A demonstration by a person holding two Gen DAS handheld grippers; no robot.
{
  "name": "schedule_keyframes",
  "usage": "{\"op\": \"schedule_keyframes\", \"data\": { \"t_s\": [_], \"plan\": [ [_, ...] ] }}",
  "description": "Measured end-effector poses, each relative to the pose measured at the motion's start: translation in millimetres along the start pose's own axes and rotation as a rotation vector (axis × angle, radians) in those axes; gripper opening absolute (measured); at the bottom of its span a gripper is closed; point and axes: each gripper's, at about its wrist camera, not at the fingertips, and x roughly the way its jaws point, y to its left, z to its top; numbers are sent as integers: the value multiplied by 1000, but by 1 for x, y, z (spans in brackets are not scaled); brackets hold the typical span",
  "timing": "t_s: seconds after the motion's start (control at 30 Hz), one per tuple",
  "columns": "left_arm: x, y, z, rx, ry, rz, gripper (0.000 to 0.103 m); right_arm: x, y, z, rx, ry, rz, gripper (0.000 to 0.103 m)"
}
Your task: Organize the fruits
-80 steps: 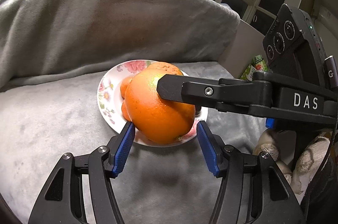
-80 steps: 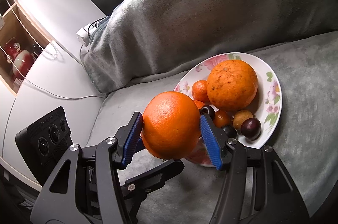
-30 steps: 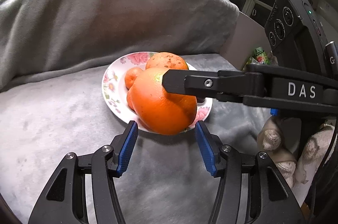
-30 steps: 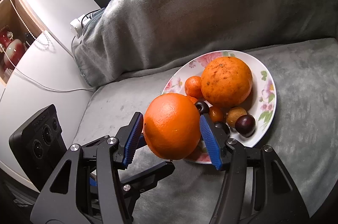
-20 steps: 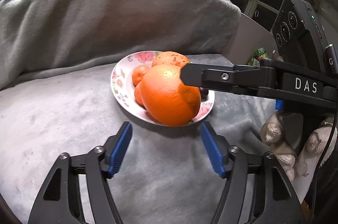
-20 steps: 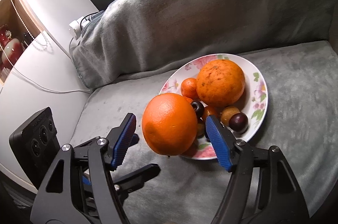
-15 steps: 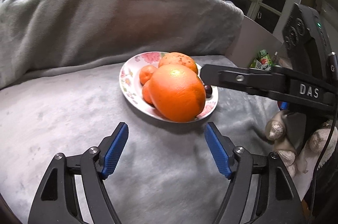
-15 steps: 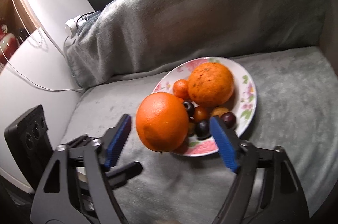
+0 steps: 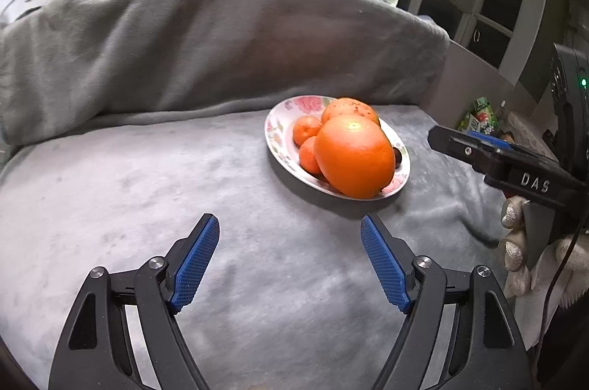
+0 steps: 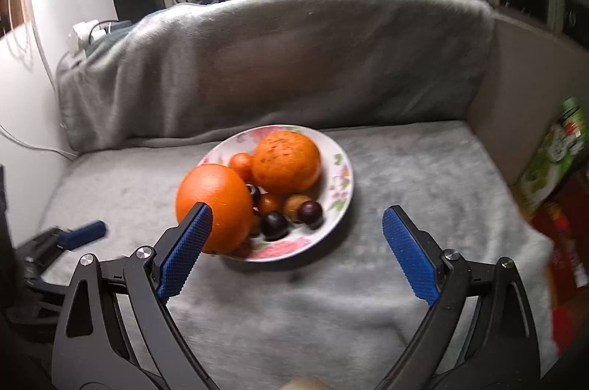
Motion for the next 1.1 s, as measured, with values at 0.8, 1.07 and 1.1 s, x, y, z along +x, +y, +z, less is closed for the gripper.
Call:
{"op": "schedule_keyframes", "data": {
  "t_s": [0.8,1.07,1.1],
  "plan": [
    [-66,-11,-3,10,-129,91,85,-71,25,-14,-11,-185,-72,96],
    [-71,-6,-3,2,-141,120,85,-72,27,-17,-19,-199,-88,96],
    [-71,-6,-3,3,-143,122,85,-72,27,-17,-20,-199,-88,96]
  ]
}}
